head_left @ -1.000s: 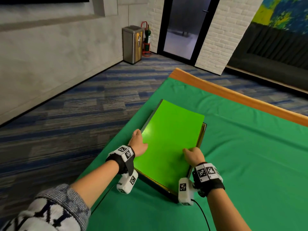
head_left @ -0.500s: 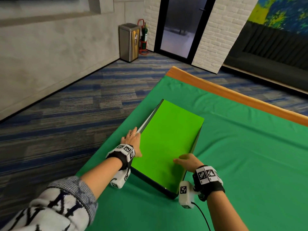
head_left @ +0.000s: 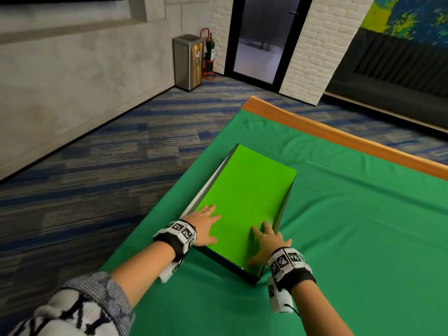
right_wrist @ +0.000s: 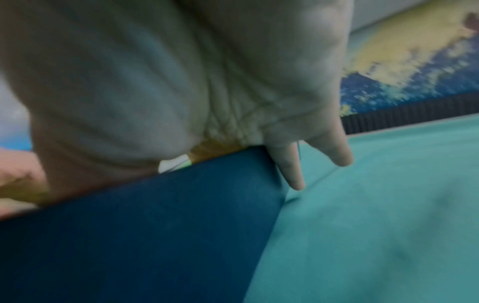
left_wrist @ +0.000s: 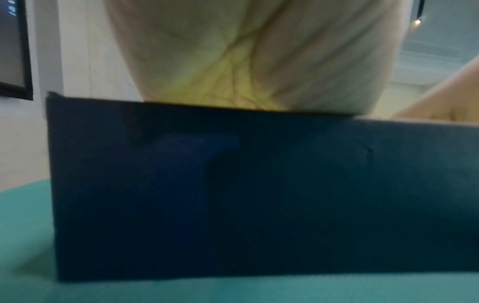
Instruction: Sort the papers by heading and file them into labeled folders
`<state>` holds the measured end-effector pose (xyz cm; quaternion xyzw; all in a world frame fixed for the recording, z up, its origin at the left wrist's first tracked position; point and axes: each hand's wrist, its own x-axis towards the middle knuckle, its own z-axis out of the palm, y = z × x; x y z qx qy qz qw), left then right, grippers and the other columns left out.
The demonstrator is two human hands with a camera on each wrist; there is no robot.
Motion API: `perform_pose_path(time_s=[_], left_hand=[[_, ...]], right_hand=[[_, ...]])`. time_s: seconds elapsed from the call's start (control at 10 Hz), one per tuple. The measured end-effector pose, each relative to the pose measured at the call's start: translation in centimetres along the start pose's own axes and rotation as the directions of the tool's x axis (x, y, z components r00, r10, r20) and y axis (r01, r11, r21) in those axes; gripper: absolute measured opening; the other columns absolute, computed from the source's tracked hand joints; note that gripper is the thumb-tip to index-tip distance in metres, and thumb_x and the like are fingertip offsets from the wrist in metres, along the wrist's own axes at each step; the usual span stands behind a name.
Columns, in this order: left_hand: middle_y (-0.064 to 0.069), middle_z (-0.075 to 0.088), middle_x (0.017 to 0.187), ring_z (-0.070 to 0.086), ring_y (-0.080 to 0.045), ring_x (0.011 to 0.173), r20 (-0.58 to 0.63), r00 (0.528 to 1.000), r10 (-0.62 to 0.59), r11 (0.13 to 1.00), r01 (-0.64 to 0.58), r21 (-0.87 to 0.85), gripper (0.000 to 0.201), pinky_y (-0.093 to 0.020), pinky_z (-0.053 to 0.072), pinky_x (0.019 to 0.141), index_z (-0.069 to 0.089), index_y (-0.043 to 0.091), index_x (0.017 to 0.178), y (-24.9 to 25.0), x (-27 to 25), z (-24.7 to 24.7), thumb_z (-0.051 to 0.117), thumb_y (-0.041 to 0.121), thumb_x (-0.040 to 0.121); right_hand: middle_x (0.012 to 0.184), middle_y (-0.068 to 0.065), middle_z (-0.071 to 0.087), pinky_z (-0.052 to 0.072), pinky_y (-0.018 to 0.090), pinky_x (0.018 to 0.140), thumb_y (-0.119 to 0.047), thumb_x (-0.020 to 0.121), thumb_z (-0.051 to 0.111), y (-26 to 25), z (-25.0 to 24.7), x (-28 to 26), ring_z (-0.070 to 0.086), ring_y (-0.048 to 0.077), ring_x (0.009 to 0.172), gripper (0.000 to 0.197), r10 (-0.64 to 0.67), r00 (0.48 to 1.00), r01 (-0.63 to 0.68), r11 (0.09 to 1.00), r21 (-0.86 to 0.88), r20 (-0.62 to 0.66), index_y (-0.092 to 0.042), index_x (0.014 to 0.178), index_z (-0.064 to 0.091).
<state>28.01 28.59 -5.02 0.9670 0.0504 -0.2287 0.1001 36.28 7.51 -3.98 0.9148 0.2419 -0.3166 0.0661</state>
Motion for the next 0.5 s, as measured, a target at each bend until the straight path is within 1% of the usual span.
perform_pose_path(time_s=[0.1,0.2,0.3,0.4,0.5], left_hand=[[0.000,-0.001,0.158,0.009,-0.021,0.145,-0.011,0.999,-0.035,0.998,0.034,-0.052,0.069,-0.044,0.024,0.114,0.023,0.023,0.147,1.0,-0.9,-0.7,0.053,0.042,0.088],[-0.002,0.023,0.153,0.030,-0.022,0.138,-0.035,0.997,-0.073,0.983,0.066,-0.170,0.055,-0.040,0.031,0.109,0.037,0.019,0.140,2.6,-2.3,-1.0,0.049,0.040,0.091],[-0.002,0.040,0.144,0.044,-0.022,0.128,-0.055,0.989,-0.140,0.966,0.124,-0.226,0.048,-0.041,0.037,0.105,0.044,0.019,0.135,4.4,-3.3,0.2,0.043,0.043,0.093],[-0.005,0.038,0.147,0.036,-0.021,0.134,-0.104,0.968,-0.229,0.954,0.202,-0.222,0.051,-0.044,0.023,0.114,0.041,0.014,0.137,6.5,-4.6,1.7,0.035,0.044,0.096],[-0.004,0.018,0.155,0.012,-0.020,0.144,-0.160,0.948,-0.276,0.950,0.244,-0.196,0.055,-0.047,0.005,0.117,0.026,0.013,0.145,8.0,-6.0,2.5,0.030,0.042,0.098]], right_hand=[[0.158,-0.001,0.003,0.017,0.066,0.107,-0.046,0.076,0.070,0.1,0.3,0.1,0.019,0.033,0.141,0.088,-0.013,0.998,0.019,0.994,0.110,-0.059,-0.032,0.147,0.021],[0.155,-0.004,0.019,0.022,0.061,0.109,-0.040,0.081,0.066,0.4,1.2,0.0,0.028,0.025,0.139,0.070,0.042,0.965,0.056,0.932,0.358,-0.260,-0.029,0.142,0.034],[0.157,0.000,0.017,0.024,0.053,0.112,-0.036,0.088,0.059,0.6,2.1,-1.2,0.023,0.021,0.142,0.071,0.121,0.903,0.137,0.829,0.542,-0.413,-0.019,0.147,0.024],[0.159,-0.005,-0.003,0.013,0.057,0.114,-0.042,0.096,0.041,0.6,2.6,-3.9,0.003,0.018,0.146,0.068,0.178,0.896,0.071,0.846,0.528,-0.406,-0.018,0.150,0.008],[0.157,-0.005,-0.013,0.008,0.057,0.114,-0.045,0.098,0.030,1.9,3.8,-6.2,-0.007,0.018,0.146,0.065,0.201,0.927,-0.062,0.914,0.401,-0.316,-0.020,0.151,0.003]])
